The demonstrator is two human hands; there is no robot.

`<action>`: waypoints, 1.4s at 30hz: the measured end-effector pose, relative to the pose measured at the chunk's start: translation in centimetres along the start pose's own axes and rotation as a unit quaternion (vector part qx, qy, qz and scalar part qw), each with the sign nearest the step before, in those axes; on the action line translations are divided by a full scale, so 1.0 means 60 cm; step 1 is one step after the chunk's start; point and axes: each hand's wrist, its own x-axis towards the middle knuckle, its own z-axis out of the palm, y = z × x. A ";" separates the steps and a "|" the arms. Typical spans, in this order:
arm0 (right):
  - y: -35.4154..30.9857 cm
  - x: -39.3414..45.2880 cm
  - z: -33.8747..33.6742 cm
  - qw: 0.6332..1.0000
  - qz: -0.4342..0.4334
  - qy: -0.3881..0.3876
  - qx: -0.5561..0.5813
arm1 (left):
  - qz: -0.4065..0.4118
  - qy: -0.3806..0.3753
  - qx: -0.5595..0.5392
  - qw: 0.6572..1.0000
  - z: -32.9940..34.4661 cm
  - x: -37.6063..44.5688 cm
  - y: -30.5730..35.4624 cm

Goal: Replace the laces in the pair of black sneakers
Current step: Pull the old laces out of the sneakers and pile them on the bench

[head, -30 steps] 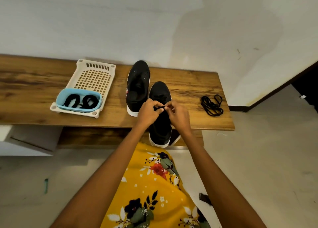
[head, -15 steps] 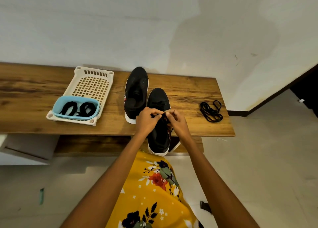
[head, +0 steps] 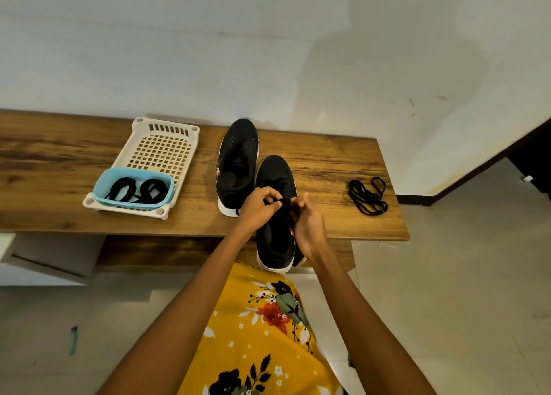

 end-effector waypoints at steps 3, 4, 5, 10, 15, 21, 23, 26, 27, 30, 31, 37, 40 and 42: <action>-0.005 0.004 -0.013 0.998 -0.032 -0.002 -0.059 | -0.027 0.011 -0.059 0.998 0.007 -0.001 -0.006; -0.007 0.007 -0.018 0.987 -0.058 -0.013 -0.150 | -0.019 0.015 -0.060 0.998 0.008 -0.001 -0.008; -0.008 0.012 -0.024 0.963 -0.096 -0.029 -0.249 | -0.004 0.022 -0.051 0.998 0.006 0.000 -0.009; -0.015 0.023 -0.022 0.829 -0.252 -0.014 -0.500 | 0.069 0.032 0.025 0.997 -0.010 -0.003 -0.011; 0.001 0.008 -0.016 0.744 -0.326 0.035 -0.582 | 0.090 0.057 0.083 0.991 -0.017 -0.013 -0.001; 0.004 0.009 -0.017 0.663 -0.402 0.069 -0.628 | 0.049 0.052 0.051 0.996 -0.018 -0.013 0.012; 0.011 0.001 -0.004 0.889 -0.222 0.110 -0.385 | -0.034 0.074 -0.079 0.994 -0.011 -0.010 0.007; 0.015 -0.005 -0.005 0.972 -0.089 0.154 -0.150 | -0.127 0.067 -0.218 0.965 -0.001 -0.017 0.001; 0.016 -0.004 -0.013 0.956 -0.122 0.138 -0.229 | -0.132 0.051 -0.217 0.966 0.001 -0.018 0.001; 0.012 0.001 -0.022 0.861 -0.214 0.017 -0.462 | -0.115 0.013 -0.207 0.972 0.002 -0.016 0.015; 0.010 0.006 -0.019 0.828 -0.231 -0.002 -0.510 | -0.112 0.008 -0.211 0.971 0.002 -0.014 0.018; -0.015 0.010 0.008 0.788 -0.246 0.022 -0.565 | -0.127 0.013 -0.325 0.937 -0.014 -0.028 0.039; -0.019 0.001 0.007 0.762 -0.201 -0.035 -0.614 | -0.133 0.003 -0.345 0.929 -0.036 -0.032 0.050; -0.030 -0.006 0.013 0.807 -0.179 -0.052 -0.560 | -0.132 -0.005 -0.356 0.925 -0.049 -0.034 0.059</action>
